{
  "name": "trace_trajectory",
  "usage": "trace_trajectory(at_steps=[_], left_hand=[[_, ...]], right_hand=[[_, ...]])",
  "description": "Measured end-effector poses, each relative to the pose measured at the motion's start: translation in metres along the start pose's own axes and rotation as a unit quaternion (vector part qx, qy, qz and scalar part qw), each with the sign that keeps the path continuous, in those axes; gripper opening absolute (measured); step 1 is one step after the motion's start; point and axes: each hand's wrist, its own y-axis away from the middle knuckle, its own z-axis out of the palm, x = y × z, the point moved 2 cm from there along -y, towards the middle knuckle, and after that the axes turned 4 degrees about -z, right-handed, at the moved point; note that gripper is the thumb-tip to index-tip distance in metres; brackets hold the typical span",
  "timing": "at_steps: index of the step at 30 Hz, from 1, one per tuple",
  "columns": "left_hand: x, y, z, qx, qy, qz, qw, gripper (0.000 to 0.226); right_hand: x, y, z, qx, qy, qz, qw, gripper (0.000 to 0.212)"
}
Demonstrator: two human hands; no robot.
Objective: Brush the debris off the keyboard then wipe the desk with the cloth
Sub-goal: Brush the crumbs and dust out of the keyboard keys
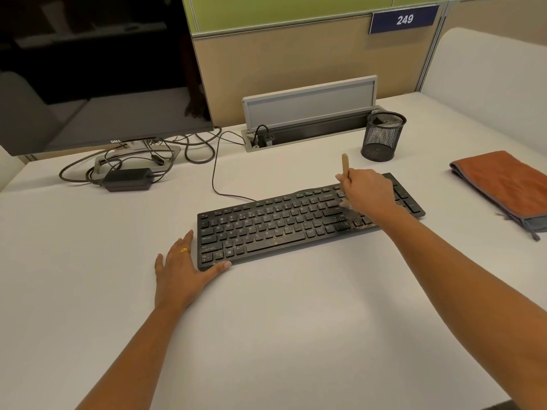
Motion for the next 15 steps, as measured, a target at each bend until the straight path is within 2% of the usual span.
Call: trace_trajectory(at_steps=[2,3,5,7,9,10,13,15], left_hand=[[0.000,0.000,0.000,0.000,0.000,0.000,1.000,0.118],[0.000,0.001,0.000,-0.001,0.000,-0.001,1.000,0.118],[0.000,0.000,-0.001,-0.002,0.000,-0.001,1.000,0.118],[0.001,0.000,-0.001,-0.002,0.001,0.001,1.000,0.117],[0.000,0.000,0.000,-0.001,0.001,0.000,1.000,0.118],[0.000,0.000,0.000,-0.001,-0.001,0.000,1.000,0.118],[0.000,0.000,0.000,0.001,-0.003,0.000,1.000,0.118],[0.000,0.000,0.000,0.001,-0.004,0.000,1.000,0.118]], right_hand=[[-0.002,0.001,0.001,0.021,-0.031,0.007,0.999,0.045],[-0.004,0.001,0.002,0.026,-0.086,0.012,0.996,0.045],[-0.007,0.001,0.003,-0.005,-0.260,0.018,0.965,0.043],[-0.010,0.004,0.004,-0.060,-0.342,-0.002,0.938,0.040],[-0.008,0.007,0.006,-0.104,-0.290,-0.028,0.951,0.039],[-0.005,0.007,0.006,-0.102,-0.238,-0.029,0.965,0.039],[0.007,0.004,0.001,-0.032,-0.066,-0.011,0.997,0.042],[0.015,0.003,-0.001,0.010,-0.046,-0.005,0.999,0.043]])
